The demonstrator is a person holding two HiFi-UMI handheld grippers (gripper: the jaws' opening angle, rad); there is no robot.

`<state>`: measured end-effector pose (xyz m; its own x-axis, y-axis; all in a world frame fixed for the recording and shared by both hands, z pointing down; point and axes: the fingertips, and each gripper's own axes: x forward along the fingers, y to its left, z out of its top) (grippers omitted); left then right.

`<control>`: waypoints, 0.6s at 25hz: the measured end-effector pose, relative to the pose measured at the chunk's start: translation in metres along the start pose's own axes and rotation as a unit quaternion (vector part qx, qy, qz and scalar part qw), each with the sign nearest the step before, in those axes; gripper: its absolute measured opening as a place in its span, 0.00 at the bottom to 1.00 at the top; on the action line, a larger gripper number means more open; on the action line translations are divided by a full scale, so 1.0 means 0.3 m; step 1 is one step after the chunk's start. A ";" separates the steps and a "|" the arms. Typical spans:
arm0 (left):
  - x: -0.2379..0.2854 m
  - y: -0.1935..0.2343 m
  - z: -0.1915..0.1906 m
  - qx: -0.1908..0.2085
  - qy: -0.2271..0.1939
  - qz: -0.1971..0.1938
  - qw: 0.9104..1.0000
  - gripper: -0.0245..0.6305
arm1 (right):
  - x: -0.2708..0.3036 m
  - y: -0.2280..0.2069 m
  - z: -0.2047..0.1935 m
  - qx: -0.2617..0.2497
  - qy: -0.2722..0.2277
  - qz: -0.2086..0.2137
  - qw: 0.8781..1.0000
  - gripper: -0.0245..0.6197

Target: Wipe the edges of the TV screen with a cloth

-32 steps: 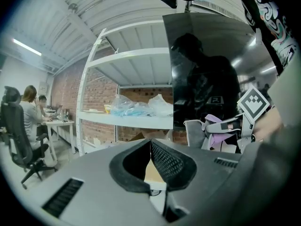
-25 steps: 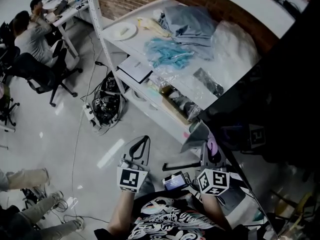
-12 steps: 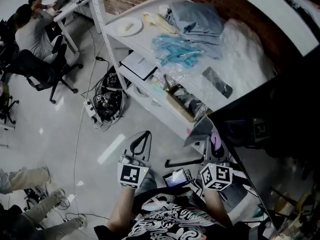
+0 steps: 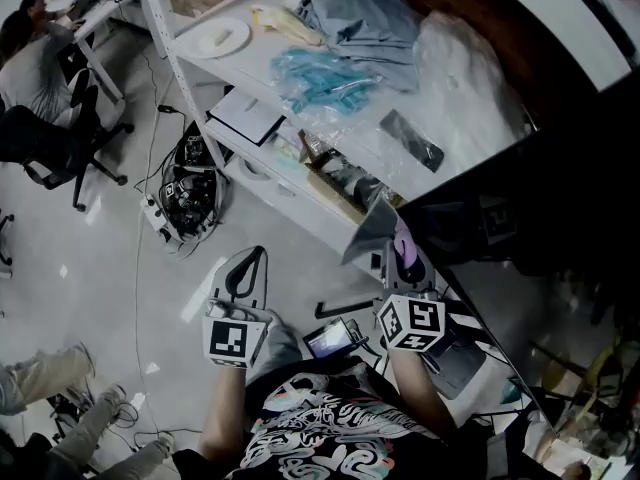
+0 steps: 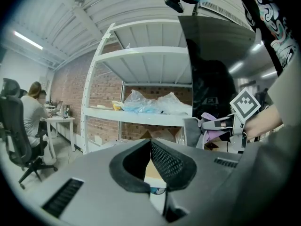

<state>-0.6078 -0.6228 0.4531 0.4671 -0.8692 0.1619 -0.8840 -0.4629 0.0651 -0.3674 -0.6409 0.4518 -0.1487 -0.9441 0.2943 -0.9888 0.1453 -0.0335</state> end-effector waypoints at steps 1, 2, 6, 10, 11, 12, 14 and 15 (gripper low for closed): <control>0.001 0.004 0.002 -0.001 -0.001 -0.003 1.000 0.07 | 0.003 0.005 0.000 -0.003 0.001 -0.001 1.000 0.21; 0.001 0.008 0.003 0.000 -0.001 -0.005 1.000 0.07 | 0.005 0.010 0.001 -0.006 0.002 -0.002 1.000 0.21; 0.003 0.022 0.001 0.003 0.004 -0.015 1.000 0.06 | 0.019 0.028 0.006 -0.015 0.002 0.002 1.000 0.21; 0.005 0.044 -0.002 -0.009 -0.008 -0.016 1.000 0.07 | 0.043 0.051 0.013 -0.017 0.001 0.006 1.000 0.21; 0.004 0.048 -0.007 -0.007 -0.004 -0.018 1.000 0.07 | 0.051 0.058 0.015 -0.018 0.000 0.007 1.000 0.21; 0.002 0.051 -0.016 -0.001 0.006 -0.022 1.000 0.07 | 0.059 0.066 0.017 -0.019 0.000 0.009 1.000 0.21; -0.002 0.057 -0.027 0.004 0.017 -0.028 0.999 0.07 | 0.075 0.082 0.023 -0.019 -0.002 0.011 1.000 0.21; -0.001 0.061 -0.028 0.002 0.015 -0.028 0.999 0.07 | 0.083 0.092 0.026 -0.019 -0.002 0.014 1.000 0.21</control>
<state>-0.6244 -0.6295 0.4625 0.5152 -0.8361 0.1885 -0.8563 -0.5114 0.0719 -0.3986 -0.6627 0.4509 -0.1766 -0.9407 0.2895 -0.9831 0.1831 -0.0048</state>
